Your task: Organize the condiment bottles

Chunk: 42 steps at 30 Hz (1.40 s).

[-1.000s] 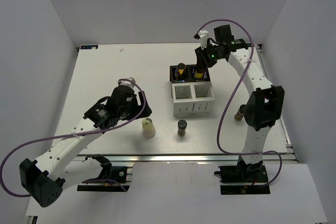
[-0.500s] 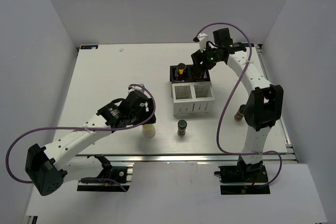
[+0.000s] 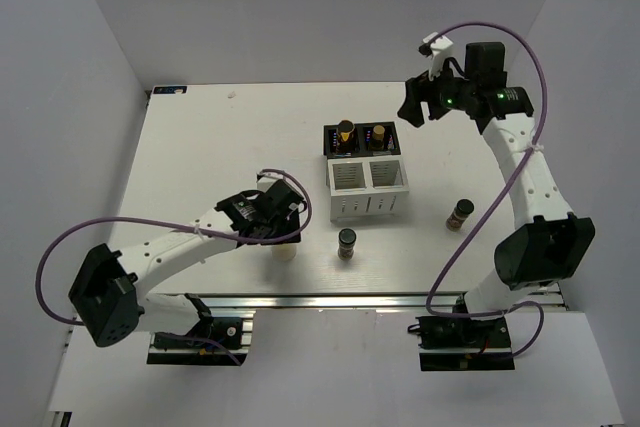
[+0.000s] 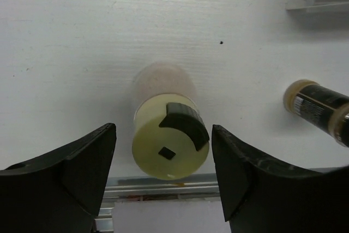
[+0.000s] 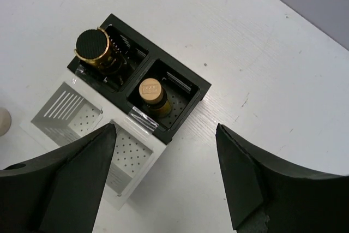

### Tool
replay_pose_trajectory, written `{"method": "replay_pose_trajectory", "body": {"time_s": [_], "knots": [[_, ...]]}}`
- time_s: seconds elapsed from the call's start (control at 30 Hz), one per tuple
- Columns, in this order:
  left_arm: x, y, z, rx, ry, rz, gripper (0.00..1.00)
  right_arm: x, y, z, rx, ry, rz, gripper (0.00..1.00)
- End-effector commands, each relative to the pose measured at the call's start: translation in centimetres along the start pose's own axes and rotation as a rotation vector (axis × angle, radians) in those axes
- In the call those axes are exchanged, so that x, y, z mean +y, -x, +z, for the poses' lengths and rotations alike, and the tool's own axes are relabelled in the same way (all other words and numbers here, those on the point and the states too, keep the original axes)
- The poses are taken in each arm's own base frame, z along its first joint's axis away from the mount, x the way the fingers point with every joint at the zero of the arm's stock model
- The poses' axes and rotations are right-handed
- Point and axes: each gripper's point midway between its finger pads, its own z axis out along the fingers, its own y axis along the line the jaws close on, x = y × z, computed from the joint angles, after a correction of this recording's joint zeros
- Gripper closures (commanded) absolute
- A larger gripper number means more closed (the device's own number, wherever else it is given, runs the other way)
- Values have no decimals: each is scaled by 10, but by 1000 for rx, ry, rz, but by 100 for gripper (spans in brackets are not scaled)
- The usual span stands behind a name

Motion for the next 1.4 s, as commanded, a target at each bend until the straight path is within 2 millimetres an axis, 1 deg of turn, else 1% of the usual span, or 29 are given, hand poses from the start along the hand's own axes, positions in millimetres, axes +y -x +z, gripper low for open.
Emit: {"method": "replay_pose_trajectory", "body": {"time_s": [0.0,0.03,0.1,0.13,0.2,0.23,0.27,0.3,0.33,0.37,0.4,0.47,0.5,0.53,0.57,0.6,0.63,0.7,0.73,0.8,0.83,0.93,1.0,1.03,1.07,1.1,1.17,1.27,1.37], "knots": [[0,5,5,-20,41,-12,21,8,-4,-4,-19,24,19,21],[4,1,8,-5,68,-9,27,7,-8,-7,-16,20,28,21],[6,4,8,-14,88,-12,38,7,-11,-10,-20,15,30,22],[6,5,9,-19,93,-12,49,7,-16,-11,-16,12,38,22],[5,12,6,-42,94,-21,62,7,-19,-13,-16,10,36,22],[3,15,4,-50,90,-24,73,8,-18,-17,-22,5,32,22],[2,18,2,-57,87,-22,78,9,-23,-17,-14,9,35,23],[-3,26,-2,-75,71,-29,82,12,-22,-21,-23,8,27,24],[-7,30,-6,-84,57,-27,88,13,-22,-22,-27,10,21,26],[-11,36,-10,-98,41,-31,96,16,-26,-23,-25,20,18,30],[-21,48,-20,-124,6,-25,100,18,-24,-29,-40,17,6,36],[-34,62,-33,-161,-37,-4,100,22,-29,-31,-39,26,3,44],[-42,72,-41,-187,-66,-2,100,26,-27,-37,-52,28,-6,50],[-56,89,-56,-223,-118,-7,100,27,-28,-39,-56,29,-7,56],[-63,99,-64,-246,-147,13,100,29,-29,-41,-60,34,-6,71],[-72,109,-69,-270,-176,13,100,32,-35,-43,-54,35,0,83],[-83,124,-84,-302,-222,12,100,33,-37,-44,-54,33,6,100],[-95,139,-94,-335,-255,33,100,36,-45,-45,-48,30,15,100],[-105,151,-100,-355,-275,38,100,36,-48,-46,-47,27,19,100],[-118,162,-104,-379,-301,64,100,38,-51,-49,-46,25,20,100],[-124,165,-97,-377,-296,79,100,38,-55,-48,-38,25,28,100],[-141,181,-96,-416,-317,108,100,40,-59,-50,-37,23,31,100],[-153,187,-82,-418,-308,134,100,41,-60,-51,-36,20,32,100],[-156,188,-77,-414,-303,142,100,41,-62,-51,-32,20,36,100],[-160,186,-64,-399,-285,158,100,41,-62,-52,-32,16,35,100],[-163,190,-63,-404,-284,159,100,41,-62,-54,-35,12,33,100],[-168,188,-52,-392,-273,176,100,41,-66,-54,-28,9,37,100],[-169,185,-44,-379,-262,188,100,41,-69,-57,-28,2,42,100],[-171,183,-41,-367,-267,197,100,41,-73,-57,-23,1,49,100]]}}
